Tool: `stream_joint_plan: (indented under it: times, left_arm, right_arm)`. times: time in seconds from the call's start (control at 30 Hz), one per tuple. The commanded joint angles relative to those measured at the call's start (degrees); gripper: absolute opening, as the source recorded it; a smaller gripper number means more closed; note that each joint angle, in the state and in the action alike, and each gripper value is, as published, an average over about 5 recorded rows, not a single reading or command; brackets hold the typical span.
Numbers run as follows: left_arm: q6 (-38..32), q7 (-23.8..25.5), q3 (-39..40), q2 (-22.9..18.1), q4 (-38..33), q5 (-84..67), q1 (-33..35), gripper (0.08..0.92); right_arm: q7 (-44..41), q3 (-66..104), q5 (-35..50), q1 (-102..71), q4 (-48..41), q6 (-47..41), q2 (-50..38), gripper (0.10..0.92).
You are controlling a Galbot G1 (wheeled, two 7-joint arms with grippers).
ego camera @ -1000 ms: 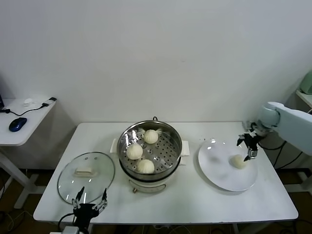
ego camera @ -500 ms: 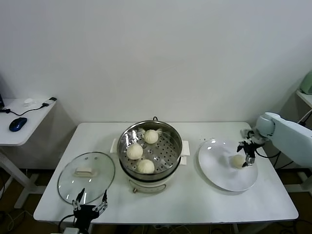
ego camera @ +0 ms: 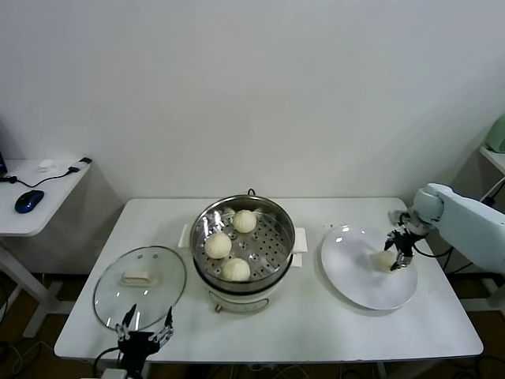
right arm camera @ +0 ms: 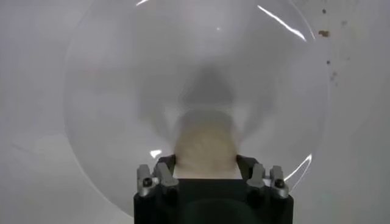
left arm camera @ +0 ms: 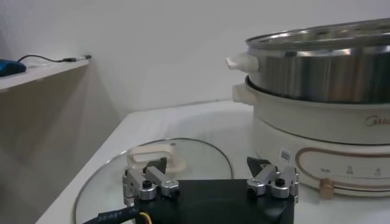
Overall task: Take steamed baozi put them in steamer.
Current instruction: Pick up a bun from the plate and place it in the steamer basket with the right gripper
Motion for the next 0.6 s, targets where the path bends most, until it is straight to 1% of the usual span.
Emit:
stream_joint_plan:
  times: [0.03,0.2,0.33,0.47,0.6]
  left_arm:
    - [-0.03,0.00,-0.03,0.01,0.07,-0.01,0.05,0.823]
    - [0.09,0.02,0.24,0.12,-0.20,0.01,-0.21,0.823]
    - [0.14,0.04,0.47,0.41,-0.37,0.01,-0.54,0.823]
    - [0.38,0.08,0.67,0.64,-0.59,0.01,-0.86,0.823]
    - [0.54,0.14,0.98,0.91,-0.72,0.02,-1.25,0.823]
  right_arm:
    - [0.21,-14.26,10.11,17.28,9.70,-2.56,-1.63,0.679]
    - [0.63,-30.89,24.48,38.91,23.79,-7.38,-0.19,0.679]
    - [2.42,-35.87,36.88,51.24,34.74,-12.53,3.89,0.679]
    - [5.68,-34.00,45.07,54.94,40.75,-17.13,9.65,0.679]
    - [10.33,-30.36,49.67,52.70,43.36,-22.08,15.32,0.679]
